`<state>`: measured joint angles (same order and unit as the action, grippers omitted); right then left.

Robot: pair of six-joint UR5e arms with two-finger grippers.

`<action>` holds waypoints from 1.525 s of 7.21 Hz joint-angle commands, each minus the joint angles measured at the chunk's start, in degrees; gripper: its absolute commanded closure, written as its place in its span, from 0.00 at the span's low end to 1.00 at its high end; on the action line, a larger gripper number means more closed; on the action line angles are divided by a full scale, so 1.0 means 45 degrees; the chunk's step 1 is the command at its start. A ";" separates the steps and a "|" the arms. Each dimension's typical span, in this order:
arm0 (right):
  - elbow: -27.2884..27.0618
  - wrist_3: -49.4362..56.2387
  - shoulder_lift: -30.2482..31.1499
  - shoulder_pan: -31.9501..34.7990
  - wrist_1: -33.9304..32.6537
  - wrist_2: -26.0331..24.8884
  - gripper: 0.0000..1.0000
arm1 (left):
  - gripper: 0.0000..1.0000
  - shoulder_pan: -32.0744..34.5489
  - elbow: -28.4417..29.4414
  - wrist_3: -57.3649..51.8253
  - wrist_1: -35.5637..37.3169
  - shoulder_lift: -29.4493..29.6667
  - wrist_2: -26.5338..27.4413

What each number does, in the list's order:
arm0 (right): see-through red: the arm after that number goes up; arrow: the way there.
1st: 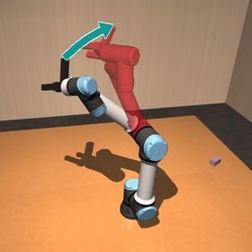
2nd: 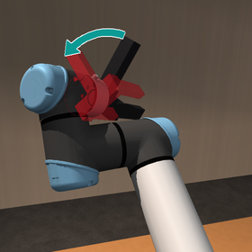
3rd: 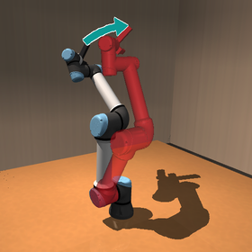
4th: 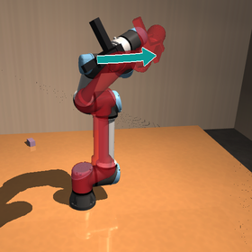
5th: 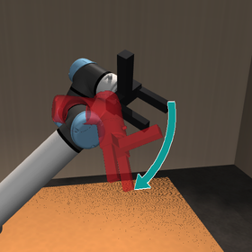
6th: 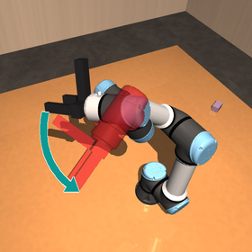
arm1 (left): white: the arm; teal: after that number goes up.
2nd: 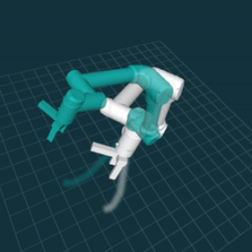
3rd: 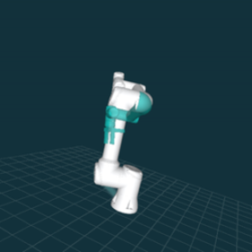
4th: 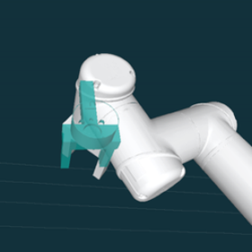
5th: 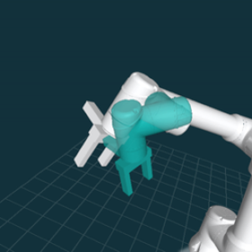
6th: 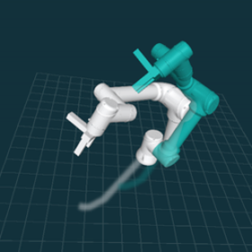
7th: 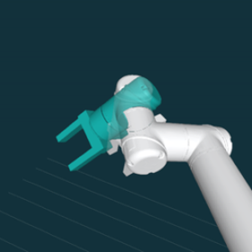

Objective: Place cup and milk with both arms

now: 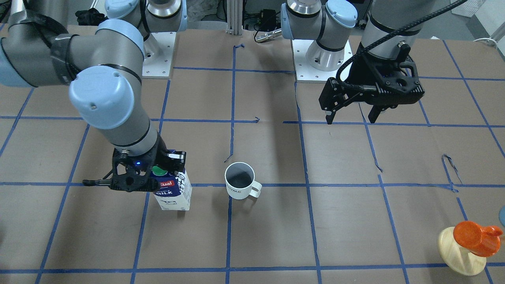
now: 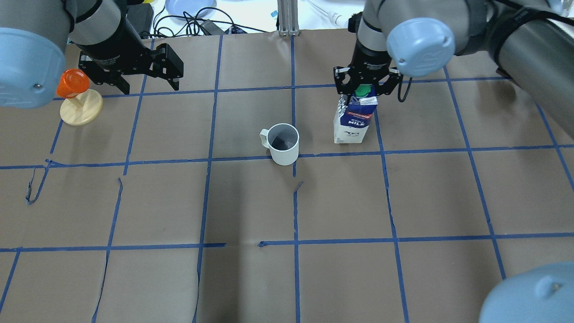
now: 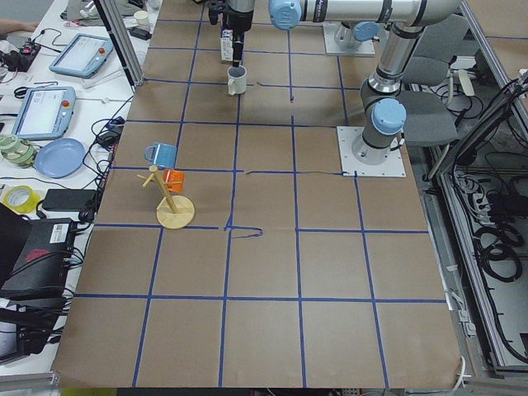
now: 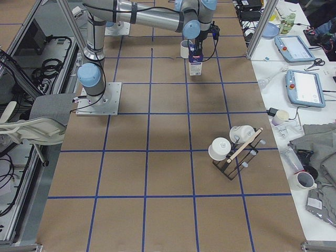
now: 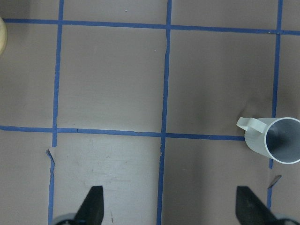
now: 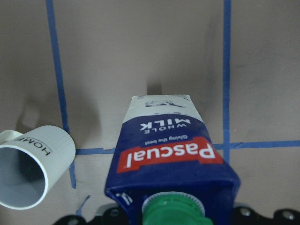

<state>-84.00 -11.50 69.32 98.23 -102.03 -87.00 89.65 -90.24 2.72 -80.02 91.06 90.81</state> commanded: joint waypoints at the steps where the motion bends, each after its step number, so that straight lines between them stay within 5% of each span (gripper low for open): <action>1: 0.0033 -0.1660 -0.0306 0.1234 -0.0041 -0.0178 0.46 | 0.00 0.0000 -0.0006 0.0000 -0.0011 -0.0021 0.0015; 5: -0.0278 -0.1801 -0.0464 0.1570 -0.0236 -0.0042 0.46 | 0.00 0.0000 -0.0026 0.0000 -0.0010 -0.0021 0.0015; 6: -0.0279 -0.1762 -0.0502 0.1570 -0.0237 -0.0042 0.28 | 0.00 0.0000 -0.0026 0.0000 -0.0010 -0.0021 0.0015; 7: -0.0221 -0.1762 -0.0522 0.1570 -0.0217 -0.0042 0.00 | 0.00 0.0000 -0.0026 0.0000 -0.0010 -0.0002 -0.0004; 11: 0.0971 -0.1509 0.1402 0.1453 0.0638 -0.0276 0.00 | 0.00 0.0000 -0.0026 0.0000 -0.0010 -0.0002 0.0015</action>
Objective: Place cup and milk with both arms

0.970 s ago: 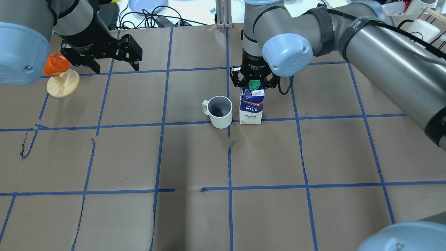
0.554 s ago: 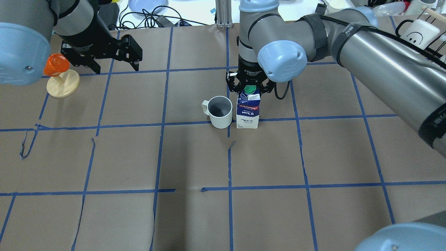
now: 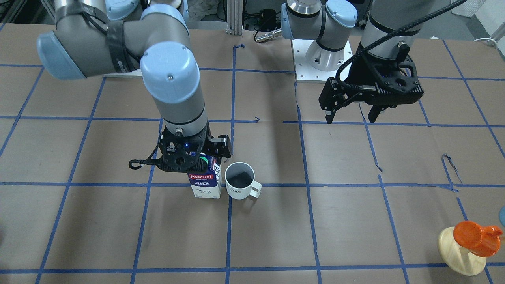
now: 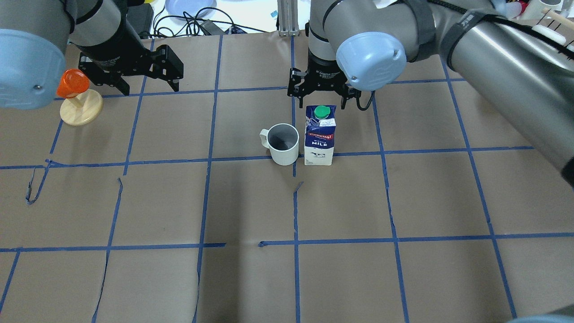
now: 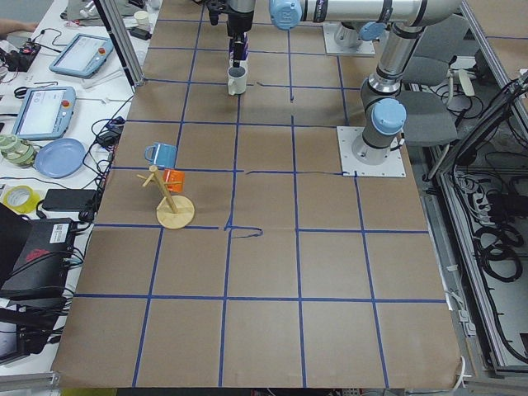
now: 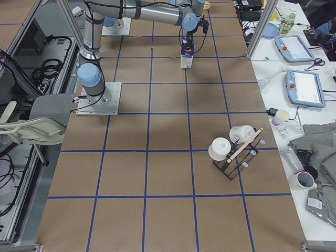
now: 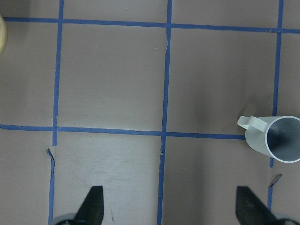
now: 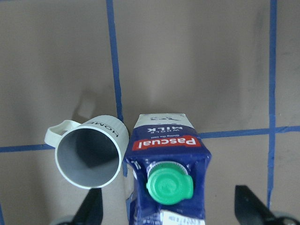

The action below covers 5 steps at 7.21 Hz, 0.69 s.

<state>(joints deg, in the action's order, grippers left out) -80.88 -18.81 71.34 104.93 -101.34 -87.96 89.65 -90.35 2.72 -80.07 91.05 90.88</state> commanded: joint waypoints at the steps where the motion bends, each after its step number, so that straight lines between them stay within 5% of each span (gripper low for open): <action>1: 0.0142 0.0349 0.1795 -0.0153 0.1184 -0.0198 0.00 | 0.00 0.0000 0.0000 0.0000 0.0000 0.0001 0.0001; 3: 0.0005 0.1575 0.2914 -0.0329 0.2727 -0.1019 0.00 | 0.00 0.0000 0.0000 0.0000 0.0000 0.0001 0.0001; 5: -0.0035 0.3311 0.3189 -0.2213 0.2948 -0.1019 0.00 | 0.00 0.0000 0.0000 0.0000 0.0000 0.0001 0.0001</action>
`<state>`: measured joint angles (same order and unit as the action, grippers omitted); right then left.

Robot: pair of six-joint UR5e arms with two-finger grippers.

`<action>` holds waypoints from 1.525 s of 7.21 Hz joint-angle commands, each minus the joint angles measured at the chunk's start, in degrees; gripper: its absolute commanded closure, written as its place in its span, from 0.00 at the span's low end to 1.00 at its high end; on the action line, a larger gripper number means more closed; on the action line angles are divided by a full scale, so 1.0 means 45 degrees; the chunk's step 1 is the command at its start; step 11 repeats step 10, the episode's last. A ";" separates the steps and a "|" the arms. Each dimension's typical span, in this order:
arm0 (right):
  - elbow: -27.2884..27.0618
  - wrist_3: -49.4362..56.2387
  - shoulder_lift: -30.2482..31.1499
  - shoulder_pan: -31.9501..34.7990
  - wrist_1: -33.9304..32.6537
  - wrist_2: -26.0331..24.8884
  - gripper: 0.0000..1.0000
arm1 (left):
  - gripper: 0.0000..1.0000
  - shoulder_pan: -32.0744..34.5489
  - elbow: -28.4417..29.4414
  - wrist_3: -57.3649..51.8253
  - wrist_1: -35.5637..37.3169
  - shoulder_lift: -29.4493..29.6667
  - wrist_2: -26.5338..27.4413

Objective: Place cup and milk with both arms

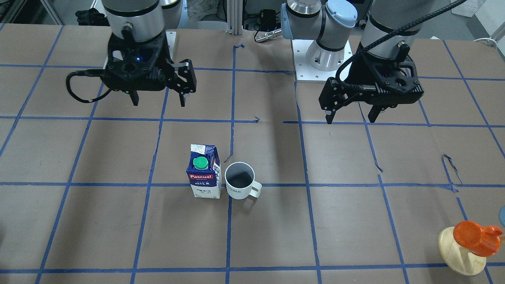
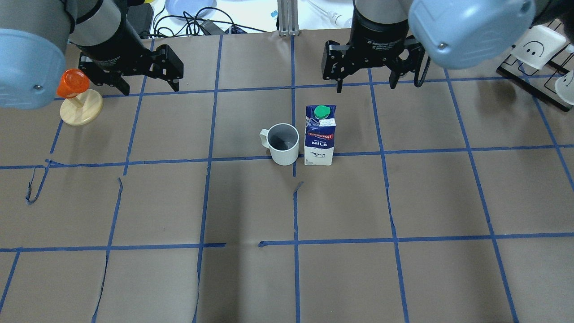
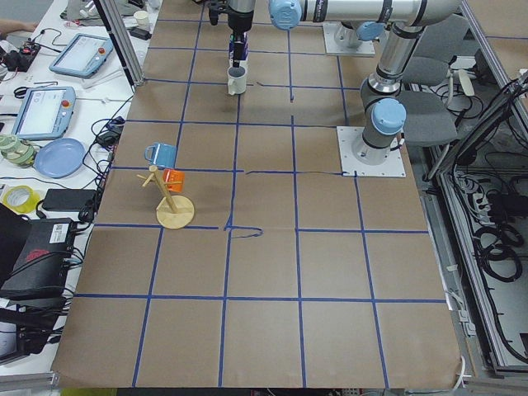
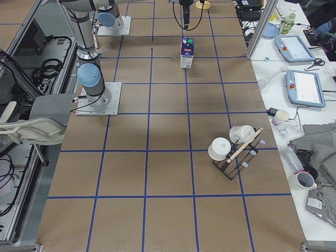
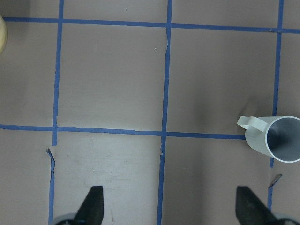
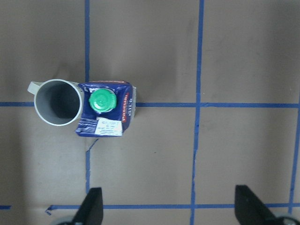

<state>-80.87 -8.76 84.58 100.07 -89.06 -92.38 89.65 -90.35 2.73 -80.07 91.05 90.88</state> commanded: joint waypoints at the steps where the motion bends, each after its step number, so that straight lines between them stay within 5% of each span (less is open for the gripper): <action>1: -0.0055 0.1610 0.0441 -0.2072 0.0220 0.0060 0.00 | 0.00 0.0000 0.0000 0.0000 0.0000 0.0000 0.0000; 11: -0.0622 0.1614 0.0873 -0.2336 0.0279 0.0178 0.00 | 0.00 0.0000 0.0136 0.0000 0.0019 0.0272 -0.0020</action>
